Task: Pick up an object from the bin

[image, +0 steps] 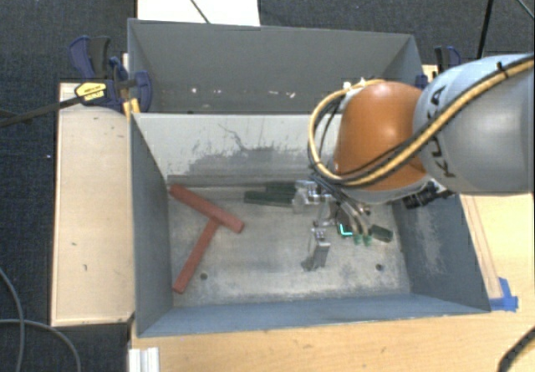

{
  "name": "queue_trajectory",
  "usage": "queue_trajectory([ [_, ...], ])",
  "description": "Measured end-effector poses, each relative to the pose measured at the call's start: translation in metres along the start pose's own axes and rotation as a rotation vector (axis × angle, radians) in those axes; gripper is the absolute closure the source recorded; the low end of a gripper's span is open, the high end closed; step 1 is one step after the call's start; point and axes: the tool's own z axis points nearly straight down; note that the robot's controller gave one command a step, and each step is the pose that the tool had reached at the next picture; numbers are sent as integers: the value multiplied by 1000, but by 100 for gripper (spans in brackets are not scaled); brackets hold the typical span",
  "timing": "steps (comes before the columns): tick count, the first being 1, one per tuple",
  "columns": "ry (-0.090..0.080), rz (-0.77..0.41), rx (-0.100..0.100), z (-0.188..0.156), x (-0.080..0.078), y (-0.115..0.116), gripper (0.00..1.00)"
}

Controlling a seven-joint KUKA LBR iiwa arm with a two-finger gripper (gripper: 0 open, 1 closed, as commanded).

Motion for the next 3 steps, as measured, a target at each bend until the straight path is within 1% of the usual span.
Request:
queue_trajectory([
  [1, -7, 2, 0, -3, -2, 0, 0],
  [2, -7, 63, 1, -2, -7, 7, 0],
  [3, -7, 236, -1, -6, -22, 46, 0],
])
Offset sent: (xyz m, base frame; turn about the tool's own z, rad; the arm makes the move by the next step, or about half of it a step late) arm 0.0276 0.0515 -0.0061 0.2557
